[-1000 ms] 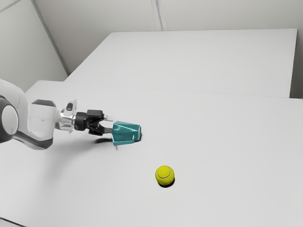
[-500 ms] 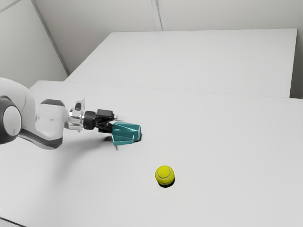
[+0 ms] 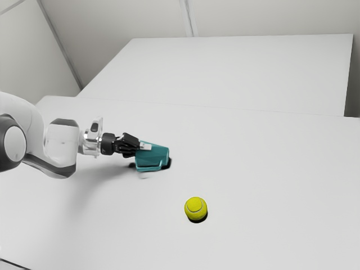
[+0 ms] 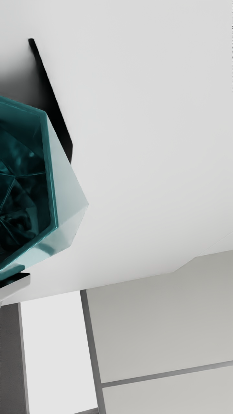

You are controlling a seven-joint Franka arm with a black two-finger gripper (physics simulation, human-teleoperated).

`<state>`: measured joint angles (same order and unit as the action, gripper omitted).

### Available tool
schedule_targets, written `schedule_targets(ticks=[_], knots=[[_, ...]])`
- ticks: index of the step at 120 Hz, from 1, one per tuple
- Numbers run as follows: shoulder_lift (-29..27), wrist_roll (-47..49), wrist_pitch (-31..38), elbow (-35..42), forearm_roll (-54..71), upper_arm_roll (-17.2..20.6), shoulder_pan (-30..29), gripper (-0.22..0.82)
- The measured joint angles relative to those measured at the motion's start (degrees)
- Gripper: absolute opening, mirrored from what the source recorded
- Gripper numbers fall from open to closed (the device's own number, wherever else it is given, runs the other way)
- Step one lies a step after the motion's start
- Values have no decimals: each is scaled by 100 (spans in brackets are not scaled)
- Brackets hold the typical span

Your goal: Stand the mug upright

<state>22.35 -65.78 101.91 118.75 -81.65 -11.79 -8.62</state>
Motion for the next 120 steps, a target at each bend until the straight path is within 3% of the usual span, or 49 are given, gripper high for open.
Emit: schedule_targets(ticks=[32,48,60,84,120], knots=[[-465,201,79,-522,670,124,4,-16],[-547,581,170,-1877,2762,27,-3,-17],[-504,1035,258,-2550,4676,239,-3,-17],[-98,2250,787,-2587,7247,613,15,-17],[116,3934,2037,-2236,8416,660,156,-17]])
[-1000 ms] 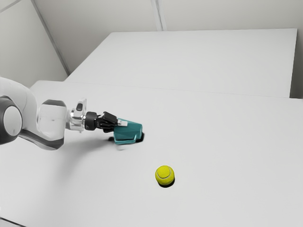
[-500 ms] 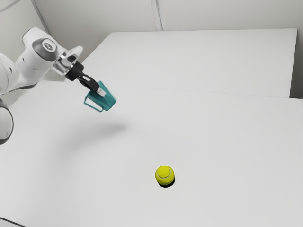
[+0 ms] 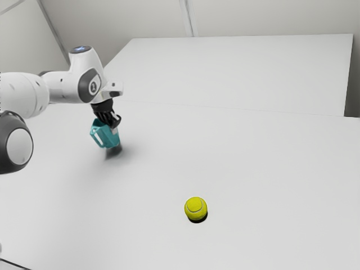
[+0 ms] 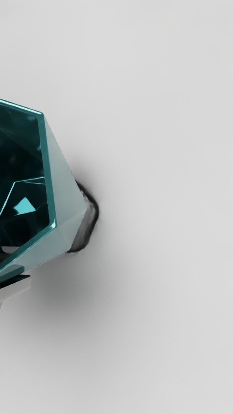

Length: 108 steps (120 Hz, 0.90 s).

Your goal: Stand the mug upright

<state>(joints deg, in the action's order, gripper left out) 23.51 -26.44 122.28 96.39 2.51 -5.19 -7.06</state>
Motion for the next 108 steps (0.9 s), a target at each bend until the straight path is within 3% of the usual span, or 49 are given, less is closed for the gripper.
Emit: schedule_targets(ticks=[43,64,80,92,108], knots=[[51,1357,1250,406,330,0,79,-15],[40,1806,1433,525,248,1,82,23],[-5,2089,1489,535,226,1,82,40],[-343,2266,1033,115,247,11,82,48],[-1146,2522,-405,-724,239,345,66,54]])
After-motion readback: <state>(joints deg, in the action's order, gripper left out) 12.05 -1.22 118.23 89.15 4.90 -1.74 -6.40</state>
